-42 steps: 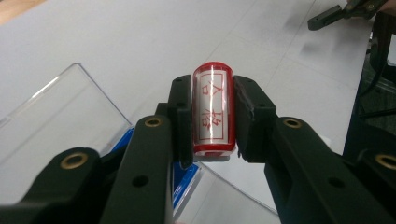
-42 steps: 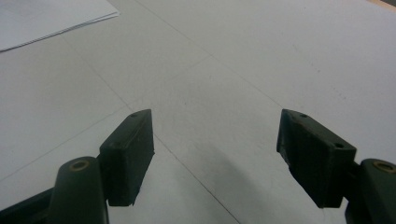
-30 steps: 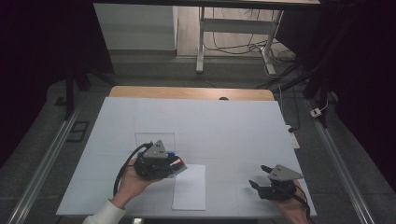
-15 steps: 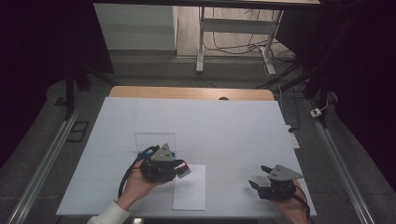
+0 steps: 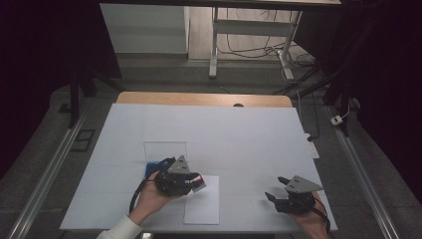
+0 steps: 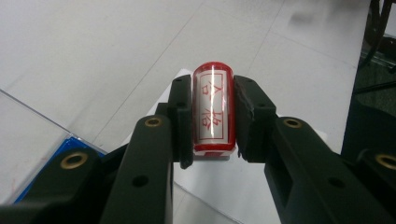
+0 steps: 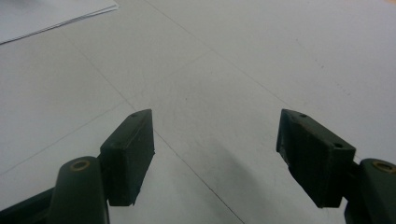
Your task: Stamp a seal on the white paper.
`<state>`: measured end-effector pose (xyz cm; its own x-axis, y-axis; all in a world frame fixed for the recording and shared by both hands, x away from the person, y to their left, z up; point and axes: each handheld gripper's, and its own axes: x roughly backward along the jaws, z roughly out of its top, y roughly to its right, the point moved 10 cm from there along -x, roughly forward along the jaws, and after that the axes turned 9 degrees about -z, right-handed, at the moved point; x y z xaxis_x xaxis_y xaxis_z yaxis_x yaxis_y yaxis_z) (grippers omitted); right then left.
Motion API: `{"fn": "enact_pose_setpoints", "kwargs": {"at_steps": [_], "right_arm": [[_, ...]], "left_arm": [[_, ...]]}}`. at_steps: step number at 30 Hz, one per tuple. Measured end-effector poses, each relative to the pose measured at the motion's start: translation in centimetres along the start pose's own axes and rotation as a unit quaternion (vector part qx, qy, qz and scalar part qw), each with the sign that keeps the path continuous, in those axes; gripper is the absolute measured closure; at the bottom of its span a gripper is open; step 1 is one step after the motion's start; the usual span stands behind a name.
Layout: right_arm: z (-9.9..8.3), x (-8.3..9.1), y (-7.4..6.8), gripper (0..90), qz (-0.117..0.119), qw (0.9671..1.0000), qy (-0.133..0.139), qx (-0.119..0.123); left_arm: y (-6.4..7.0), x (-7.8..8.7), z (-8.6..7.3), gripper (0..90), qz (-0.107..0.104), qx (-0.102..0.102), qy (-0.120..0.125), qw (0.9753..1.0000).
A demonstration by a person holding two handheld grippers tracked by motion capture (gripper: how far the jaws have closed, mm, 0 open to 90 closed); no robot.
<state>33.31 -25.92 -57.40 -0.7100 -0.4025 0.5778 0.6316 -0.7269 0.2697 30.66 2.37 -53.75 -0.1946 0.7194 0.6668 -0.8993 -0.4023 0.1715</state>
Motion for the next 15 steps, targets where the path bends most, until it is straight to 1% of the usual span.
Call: {"fn": "enact_pose_setpoints", "kwargs": {"at_steps": [7, 12, 15], "right_arm": [[0.0, 0.0, 0.0, 27.3, 0.002, 1.0000, 0.002, 0.000], [-0.1, 0.0, 0.1, 27.4, 0.001, 1.0000, -0.001, 0.000], [0.0, 0.0, 0.0, 27.4, 0.001, 1.0000, 0.000, 0.000]], "left_arm": [[0.0, -1.0, -0.4, 69.9, -0.001, 0.003, -0.011, 0.9999], [0.1, -1.8, -0.7, 69.9, -0.004, -0.003, -0.028, 0.9996], [0.3, -2.2, -0.8, 69.9, -0.007, -0.004, -0.031, 0.9995]]}}
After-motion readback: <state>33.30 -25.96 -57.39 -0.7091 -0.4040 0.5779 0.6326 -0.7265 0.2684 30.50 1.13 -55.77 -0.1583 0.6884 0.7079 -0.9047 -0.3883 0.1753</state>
